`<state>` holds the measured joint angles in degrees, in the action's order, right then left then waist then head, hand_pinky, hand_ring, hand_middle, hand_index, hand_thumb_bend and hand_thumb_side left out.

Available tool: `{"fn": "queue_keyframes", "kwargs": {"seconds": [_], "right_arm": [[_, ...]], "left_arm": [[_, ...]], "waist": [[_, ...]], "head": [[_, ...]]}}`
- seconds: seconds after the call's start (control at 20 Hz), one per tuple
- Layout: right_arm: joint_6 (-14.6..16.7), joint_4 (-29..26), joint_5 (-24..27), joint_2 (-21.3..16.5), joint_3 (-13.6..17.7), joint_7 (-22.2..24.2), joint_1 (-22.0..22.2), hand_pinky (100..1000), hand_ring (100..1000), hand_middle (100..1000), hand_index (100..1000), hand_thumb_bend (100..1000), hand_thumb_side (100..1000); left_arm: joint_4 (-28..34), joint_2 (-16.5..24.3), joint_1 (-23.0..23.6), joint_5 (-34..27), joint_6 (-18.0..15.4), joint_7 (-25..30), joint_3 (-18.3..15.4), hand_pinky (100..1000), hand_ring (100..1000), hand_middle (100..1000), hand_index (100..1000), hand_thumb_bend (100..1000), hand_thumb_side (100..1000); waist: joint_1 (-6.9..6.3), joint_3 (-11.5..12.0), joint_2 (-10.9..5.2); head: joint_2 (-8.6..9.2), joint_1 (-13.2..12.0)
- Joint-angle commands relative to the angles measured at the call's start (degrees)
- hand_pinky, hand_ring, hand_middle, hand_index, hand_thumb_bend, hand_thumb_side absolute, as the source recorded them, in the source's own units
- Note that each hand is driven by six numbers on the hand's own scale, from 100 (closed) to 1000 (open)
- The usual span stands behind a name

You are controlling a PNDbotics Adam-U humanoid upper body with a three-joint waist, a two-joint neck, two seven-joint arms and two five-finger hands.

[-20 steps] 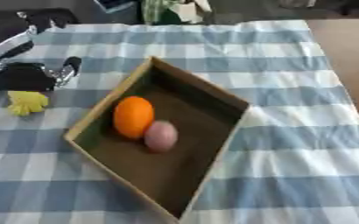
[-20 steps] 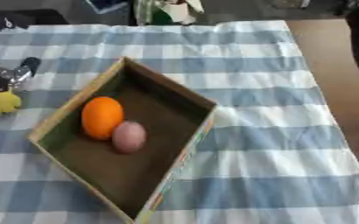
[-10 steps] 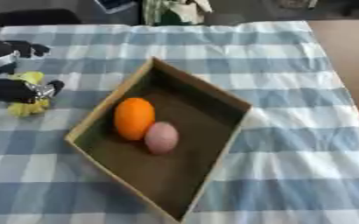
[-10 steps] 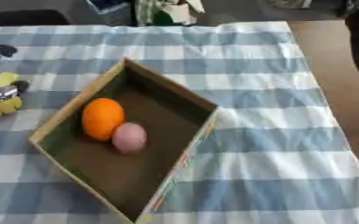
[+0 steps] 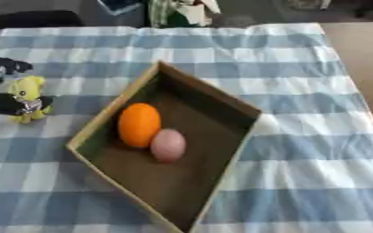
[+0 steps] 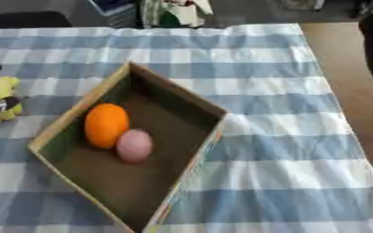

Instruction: Pick up objects on the table and place them in the box.

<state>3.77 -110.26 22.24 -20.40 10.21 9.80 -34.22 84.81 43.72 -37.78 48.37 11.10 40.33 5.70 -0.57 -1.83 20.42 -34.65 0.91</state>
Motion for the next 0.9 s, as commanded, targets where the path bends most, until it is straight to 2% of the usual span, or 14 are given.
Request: {"fn": "queue_keyframes", "kwargs": {"seconds": [0.05,0.9], "right_arm": [[0.2,-0.5,-0.3,-1.5,0.4,0.1,-0.5,812,638,505,767,100,647],[0.0,-0.4,-0.3,-1.5,0.4,0.1,-0.7,815,636,502,767,100,646]], "left_arm": [[-0.6,2.4,-0.9,2.3,-0.5,0.3,-0.9,756,979,942,1000,550,786],[-10.0,0.3,-3.1,5.9,-1.5,0.9,0.2,740,969,928,1000,543,851]], "waist": [[-0.08,0.0,-1.01],[-0.15,-0.6,-0.47]], "head": [[0.71,-0.1],[1.31,-0.7]]}}
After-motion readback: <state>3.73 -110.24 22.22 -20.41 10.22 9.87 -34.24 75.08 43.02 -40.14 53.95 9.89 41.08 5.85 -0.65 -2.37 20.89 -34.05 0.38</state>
